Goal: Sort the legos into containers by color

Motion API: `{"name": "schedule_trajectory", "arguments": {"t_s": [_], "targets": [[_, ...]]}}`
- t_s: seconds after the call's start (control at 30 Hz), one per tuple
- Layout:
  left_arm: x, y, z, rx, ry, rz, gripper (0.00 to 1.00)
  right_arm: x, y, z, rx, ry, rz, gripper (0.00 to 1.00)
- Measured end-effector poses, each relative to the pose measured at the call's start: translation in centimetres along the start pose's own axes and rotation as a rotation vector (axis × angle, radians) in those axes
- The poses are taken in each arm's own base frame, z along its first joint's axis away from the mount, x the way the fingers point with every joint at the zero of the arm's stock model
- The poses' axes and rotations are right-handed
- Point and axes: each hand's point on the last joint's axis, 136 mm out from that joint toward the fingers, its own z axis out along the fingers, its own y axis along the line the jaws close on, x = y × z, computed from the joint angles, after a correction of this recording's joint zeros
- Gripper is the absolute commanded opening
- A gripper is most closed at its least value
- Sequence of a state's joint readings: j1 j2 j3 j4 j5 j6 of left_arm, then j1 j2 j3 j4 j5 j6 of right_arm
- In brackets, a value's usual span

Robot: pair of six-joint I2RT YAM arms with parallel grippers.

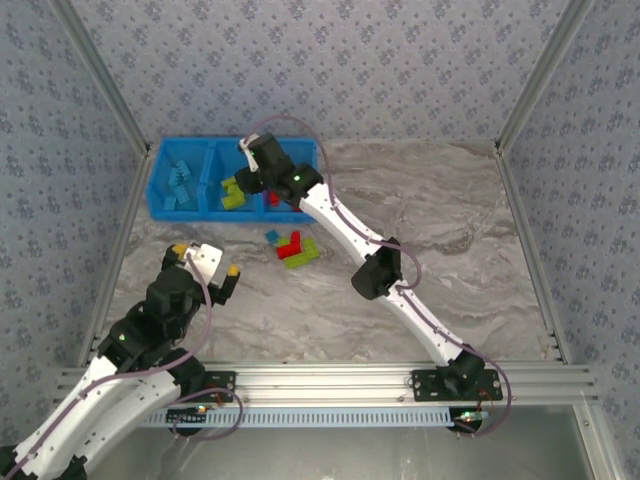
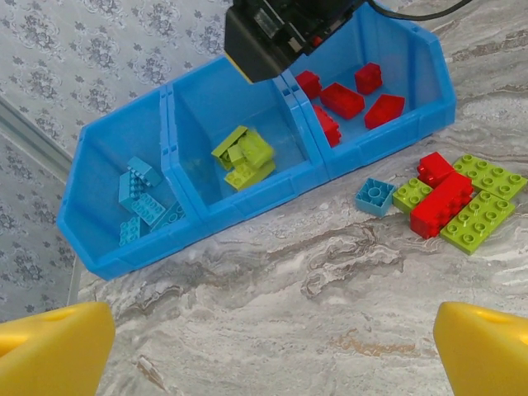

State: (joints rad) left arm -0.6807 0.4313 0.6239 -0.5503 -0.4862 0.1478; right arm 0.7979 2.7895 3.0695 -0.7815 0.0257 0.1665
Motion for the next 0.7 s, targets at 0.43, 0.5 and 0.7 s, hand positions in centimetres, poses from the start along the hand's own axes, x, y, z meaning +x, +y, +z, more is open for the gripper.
{"name": "schedule_trajectory", "arguments": {"t_s": [0.43, 0.5, 0.7], "targets": [[0.4, -0.3, 0.6, 0.003, 0.029, -0.002, 0.99, 7.0, -0.4, -4.5, 0.026, 0.353, -0.150, 0.51], [0.7, -0.4, 1.0, 0.003, 0.054, -0.031, 0.99, 6.9, -0.4, -6.9, 0.026, 0.395, -0.179, 0.54], [0.9, -1.9, 2.6, 0.080, 0.151, -0.198, 0.99, 4.6, -0.4, -15.2, 0.036, 0.432, -0.218, 0.63]]}}
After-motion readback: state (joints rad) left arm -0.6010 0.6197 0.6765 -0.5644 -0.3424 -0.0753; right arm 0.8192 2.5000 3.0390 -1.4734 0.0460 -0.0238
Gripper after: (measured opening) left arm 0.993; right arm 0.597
